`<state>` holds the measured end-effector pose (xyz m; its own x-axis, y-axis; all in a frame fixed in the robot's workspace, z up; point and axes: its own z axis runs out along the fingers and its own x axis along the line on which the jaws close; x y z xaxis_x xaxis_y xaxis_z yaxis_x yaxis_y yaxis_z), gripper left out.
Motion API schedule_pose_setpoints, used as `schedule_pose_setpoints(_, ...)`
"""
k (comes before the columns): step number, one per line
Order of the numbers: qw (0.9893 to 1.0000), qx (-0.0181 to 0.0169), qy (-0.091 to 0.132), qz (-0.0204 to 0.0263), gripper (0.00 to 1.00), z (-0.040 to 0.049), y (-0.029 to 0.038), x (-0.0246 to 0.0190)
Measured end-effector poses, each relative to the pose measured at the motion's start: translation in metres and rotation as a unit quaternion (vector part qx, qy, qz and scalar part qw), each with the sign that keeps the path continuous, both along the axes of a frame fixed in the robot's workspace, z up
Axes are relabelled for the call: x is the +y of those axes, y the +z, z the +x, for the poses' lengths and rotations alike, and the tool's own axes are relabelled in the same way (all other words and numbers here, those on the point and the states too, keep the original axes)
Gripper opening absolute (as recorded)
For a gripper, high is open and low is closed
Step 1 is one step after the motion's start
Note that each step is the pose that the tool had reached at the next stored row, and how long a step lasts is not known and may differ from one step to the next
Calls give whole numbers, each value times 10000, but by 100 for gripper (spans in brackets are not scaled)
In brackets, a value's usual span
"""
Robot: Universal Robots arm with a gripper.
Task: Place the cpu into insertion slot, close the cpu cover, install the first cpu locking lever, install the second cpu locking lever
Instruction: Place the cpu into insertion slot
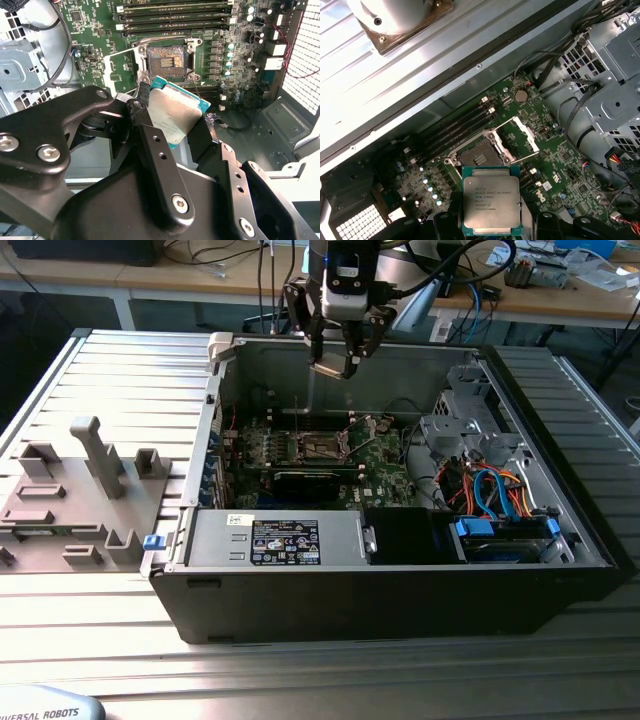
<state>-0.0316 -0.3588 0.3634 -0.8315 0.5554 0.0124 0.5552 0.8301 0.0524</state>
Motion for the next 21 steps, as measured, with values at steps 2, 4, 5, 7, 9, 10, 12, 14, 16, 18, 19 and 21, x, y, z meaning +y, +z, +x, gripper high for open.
schedule_pose_setpoints(2, 10000, 0, -13, 0, 54, 0, 0, 0)
schedule_pose_setpoints(4, 10000, 0, -25, 0, 54, 0, 0, 0)
schedule_pose_setpoints(5, 10000, 0, -33, 0, 54, 0, 0, 0)
schedule_pose_setpoints(7, 10000, 0, -49, 0, 54, 0, 0, 0)
schedule_pose_setpoints(9, 10000, 0, -64, 0, 54, 0, 0, 0)
schedule_pose_setpoints(10, 10000, 0, -73, 0, 54, 0, 0, 0)
schedule_pose_setpoints(12, 10000, 0, -82, 0, 54, 0, 0, 0)
schedule_pose_setpoints(14, 10000, 0, -99, 0, 54, 0, 0, 0)
schedule_pose_setpoints(16, 9999, 0, -113, -1, 54, 0, 0, 0)
schedule_pose_setpoints(18, 9999, 0, -121, -1, 54, 0, 0, 0)
schedule_pose_setpoints(19, 9999, 0, -125, -1, 54, 0, 0, 0)
schedule_pose_setpoints(21, 9999, 0, -132, -1, 54, 0, 0, 0)
